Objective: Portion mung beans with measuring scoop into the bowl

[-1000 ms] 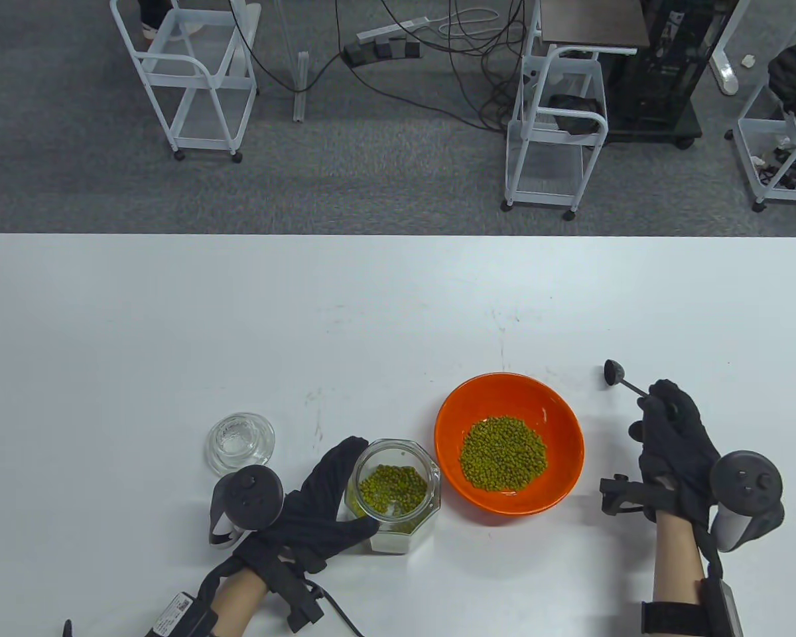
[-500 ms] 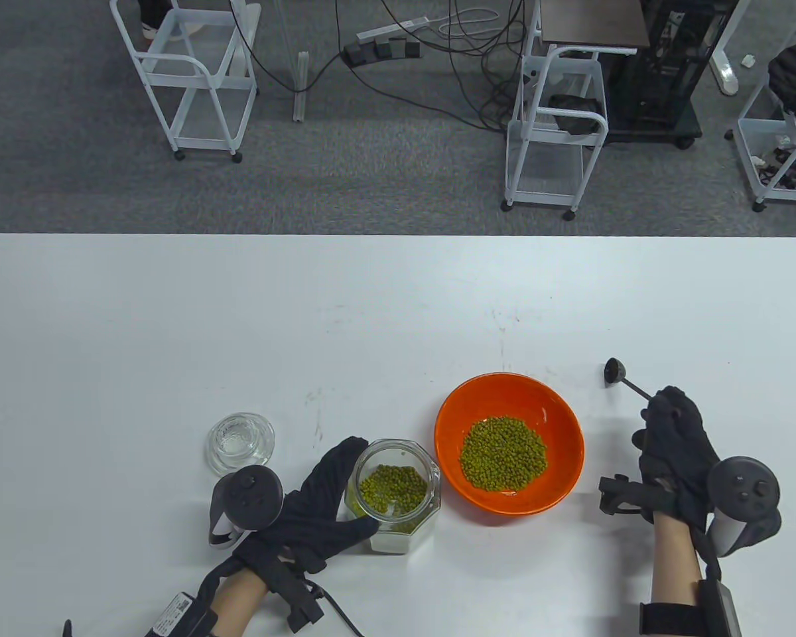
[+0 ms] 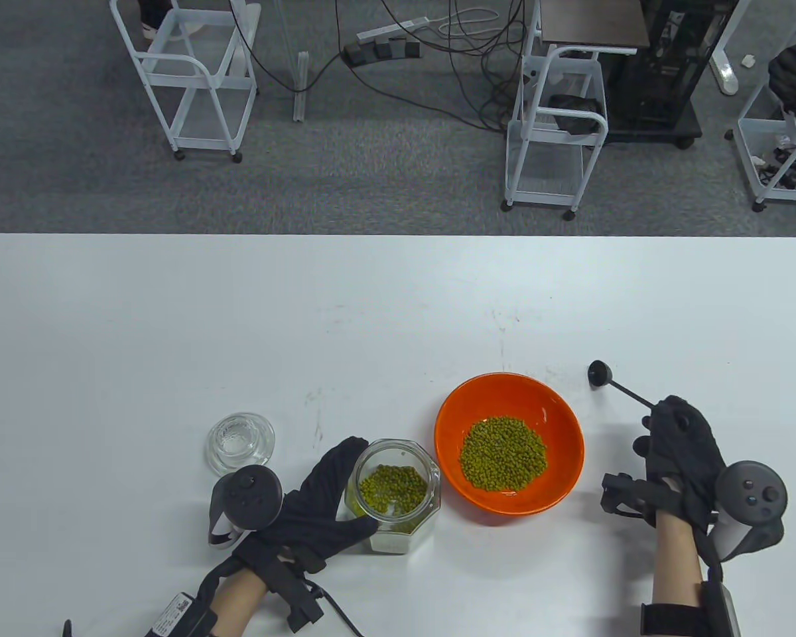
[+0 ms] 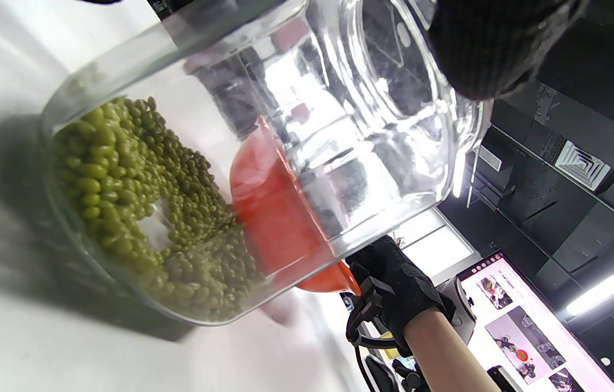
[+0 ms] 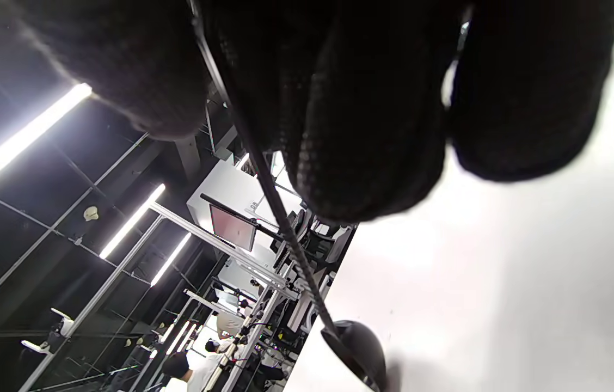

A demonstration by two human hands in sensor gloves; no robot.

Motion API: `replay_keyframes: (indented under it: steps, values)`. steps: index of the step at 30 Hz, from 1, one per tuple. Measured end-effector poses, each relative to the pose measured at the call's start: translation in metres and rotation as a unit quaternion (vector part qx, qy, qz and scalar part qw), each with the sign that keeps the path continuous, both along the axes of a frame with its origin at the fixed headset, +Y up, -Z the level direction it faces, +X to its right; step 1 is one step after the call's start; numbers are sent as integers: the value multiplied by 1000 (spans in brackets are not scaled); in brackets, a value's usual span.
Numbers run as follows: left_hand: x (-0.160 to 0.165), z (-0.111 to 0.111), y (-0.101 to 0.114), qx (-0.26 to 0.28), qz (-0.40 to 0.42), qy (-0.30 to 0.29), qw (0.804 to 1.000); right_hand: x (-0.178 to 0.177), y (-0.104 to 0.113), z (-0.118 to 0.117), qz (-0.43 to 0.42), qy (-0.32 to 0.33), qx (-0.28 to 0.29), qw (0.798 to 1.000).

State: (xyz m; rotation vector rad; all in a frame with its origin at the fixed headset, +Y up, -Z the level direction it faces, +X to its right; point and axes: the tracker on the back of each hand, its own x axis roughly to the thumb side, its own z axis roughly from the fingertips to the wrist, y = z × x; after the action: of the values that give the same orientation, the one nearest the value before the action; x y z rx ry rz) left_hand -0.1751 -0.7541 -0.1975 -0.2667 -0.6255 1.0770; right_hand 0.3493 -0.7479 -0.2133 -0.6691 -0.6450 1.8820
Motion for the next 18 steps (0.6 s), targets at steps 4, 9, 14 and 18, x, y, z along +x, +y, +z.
replay_keyframes:
  steps: [4, 9, 14, 18]
  values:
    - [0, 0, 0, 0, 0, 0, 1000, 2, 1, 2, 12, -23, 3, 1000]
    - [0, 0, 0, 0, 0, 0, 1000, 4, 1, 1, 14, -25, -51, 998]
    - [0, 0, 0, 0, 0, 0, 1000, -1, -5, -10, 58, 61, -192, 978]
    - [0, 0, 0, 0, 0, 0, 1000, -8, -7, -19, 110, 114, -259, 953]
